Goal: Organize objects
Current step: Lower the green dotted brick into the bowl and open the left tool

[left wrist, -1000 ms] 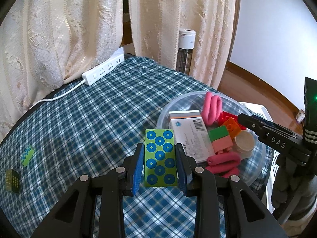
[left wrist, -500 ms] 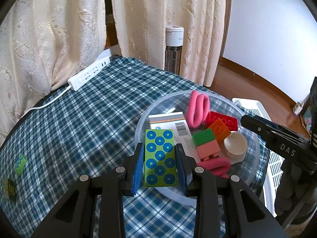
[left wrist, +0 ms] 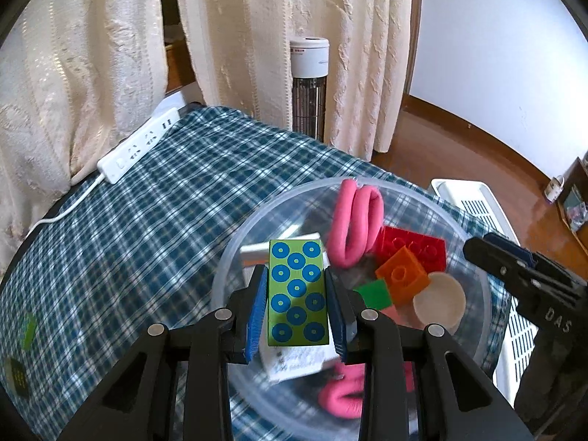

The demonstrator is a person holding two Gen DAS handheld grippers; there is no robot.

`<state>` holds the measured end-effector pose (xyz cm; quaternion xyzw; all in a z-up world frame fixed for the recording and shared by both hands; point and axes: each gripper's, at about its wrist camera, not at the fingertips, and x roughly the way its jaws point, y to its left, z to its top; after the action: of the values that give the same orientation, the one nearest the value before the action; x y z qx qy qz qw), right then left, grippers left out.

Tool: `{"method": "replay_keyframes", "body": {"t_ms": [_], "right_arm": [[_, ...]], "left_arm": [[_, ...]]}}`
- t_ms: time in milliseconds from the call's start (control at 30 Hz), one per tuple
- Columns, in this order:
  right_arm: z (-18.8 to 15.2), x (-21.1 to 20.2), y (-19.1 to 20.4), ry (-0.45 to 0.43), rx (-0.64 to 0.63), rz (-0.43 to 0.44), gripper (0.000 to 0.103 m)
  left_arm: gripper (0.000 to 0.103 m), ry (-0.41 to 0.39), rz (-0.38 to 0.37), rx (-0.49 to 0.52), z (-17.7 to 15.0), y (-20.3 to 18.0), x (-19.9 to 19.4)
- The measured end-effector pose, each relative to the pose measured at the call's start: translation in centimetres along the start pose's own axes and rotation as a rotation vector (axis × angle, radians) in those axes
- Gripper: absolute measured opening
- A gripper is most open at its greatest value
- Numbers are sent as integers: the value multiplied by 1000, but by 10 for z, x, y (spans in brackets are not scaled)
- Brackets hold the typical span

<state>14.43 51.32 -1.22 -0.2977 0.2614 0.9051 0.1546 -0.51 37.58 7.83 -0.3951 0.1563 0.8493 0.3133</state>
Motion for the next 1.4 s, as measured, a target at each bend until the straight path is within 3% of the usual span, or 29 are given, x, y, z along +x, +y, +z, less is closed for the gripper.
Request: {"method": "replay_keyframes", "body": {"t_ms": [600,1033,1100,1167,1200,1400], "right_arm": [[3,6,-13,-17,-8,-13,51],[3,5,-8,-18,-15,-6,51],[2,4,-4,-17,-17,-3,51],[1,2,-1,-21,-19,-2,55],[0,1,1,-23,-18,-1,57],[-2,-5,12,-24,-32,4,57]], "left_arm": [[32,14,-96,4,30,-24,34],[33,2,-105,-19,29,-16,21],[38,9,-99,-28,26,-13,19],[57,12,-93,-47,24,-8,17],[59,9,-87,-55,23,-6,15],[62,2,-59,-103,16,12,6]]}}
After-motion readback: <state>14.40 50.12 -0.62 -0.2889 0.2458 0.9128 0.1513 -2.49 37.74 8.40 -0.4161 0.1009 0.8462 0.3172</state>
